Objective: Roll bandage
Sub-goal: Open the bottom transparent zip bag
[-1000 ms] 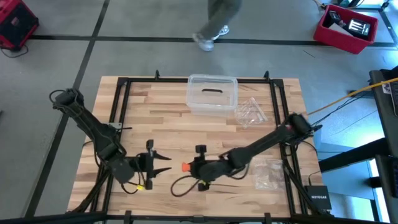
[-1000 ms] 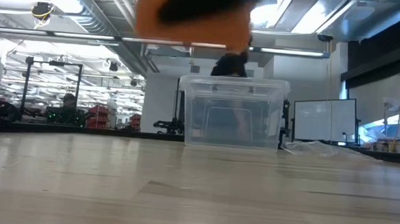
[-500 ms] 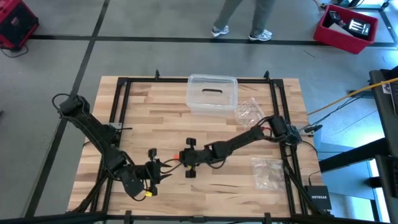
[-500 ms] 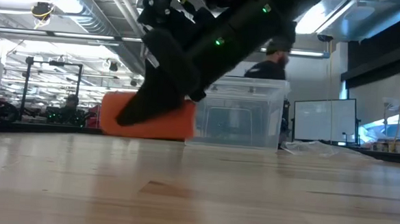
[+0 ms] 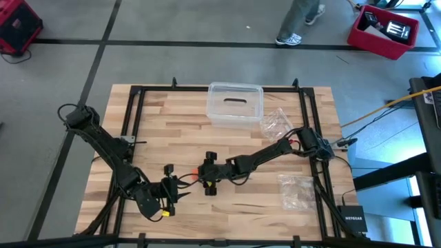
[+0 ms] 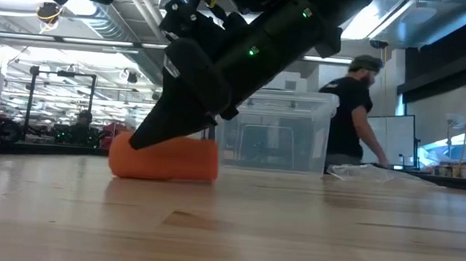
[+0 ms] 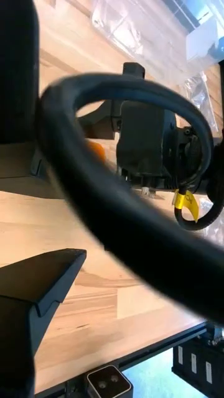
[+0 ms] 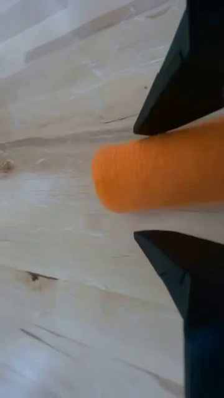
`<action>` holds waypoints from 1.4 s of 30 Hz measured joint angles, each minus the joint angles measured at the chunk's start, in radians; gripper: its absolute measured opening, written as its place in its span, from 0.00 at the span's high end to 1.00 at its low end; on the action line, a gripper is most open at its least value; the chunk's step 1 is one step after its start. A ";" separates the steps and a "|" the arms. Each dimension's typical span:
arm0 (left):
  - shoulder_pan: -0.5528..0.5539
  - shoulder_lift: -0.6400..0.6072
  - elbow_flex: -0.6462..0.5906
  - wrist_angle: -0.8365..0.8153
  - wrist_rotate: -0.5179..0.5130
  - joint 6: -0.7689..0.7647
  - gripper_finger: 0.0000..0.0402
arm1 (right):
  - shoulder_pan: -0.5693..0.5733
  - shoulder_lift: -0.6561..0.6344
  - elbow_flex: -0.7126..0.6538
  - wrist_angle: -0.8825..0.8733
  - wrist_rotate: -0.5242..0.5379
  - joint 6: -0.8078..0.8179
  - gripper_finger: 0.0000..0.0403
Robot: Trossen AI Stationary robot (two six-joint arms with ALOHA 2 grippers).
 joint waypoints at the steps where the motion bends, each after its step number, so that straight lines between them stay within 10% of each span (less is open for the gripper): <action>1: 0.000 0.000 0.000 0.000 0.000 -0.002 0.67 | 0.000 0.000 0.006 -0.011 0.000 -0.013 0.32; 10: -0.004 0.000 0.000 -0.004 -0.003 -0.009 0.67 | 0.036 -0.147 0.162 -0.526 -0.044 -0.027 0.26; 17: -0.002 0.000 0.000 -0.006 -0.006 -0.010 0.67 | 0.239 -0.317 0.113 -1.027 -0.006 0.266 0.26; 27: 0.014 0.000 0.000 0.003 -0.008 -0.001 0.67 | 0.587 -0.476 -0.212 -1.080 -0.039 0.796 0.26; 32: 0.012 0.000 0.000 0.004 -0.005 0.019 0.67 | 0.679 -0.474 -0.263 -1.160 -0.256 0.848 0.28; 42: 0.033 0.000 0.000 0.001 -0.005 -0.054 0.67 | 0.787 -0.465 -0.392 -1.015 -0.183 0.900 0.46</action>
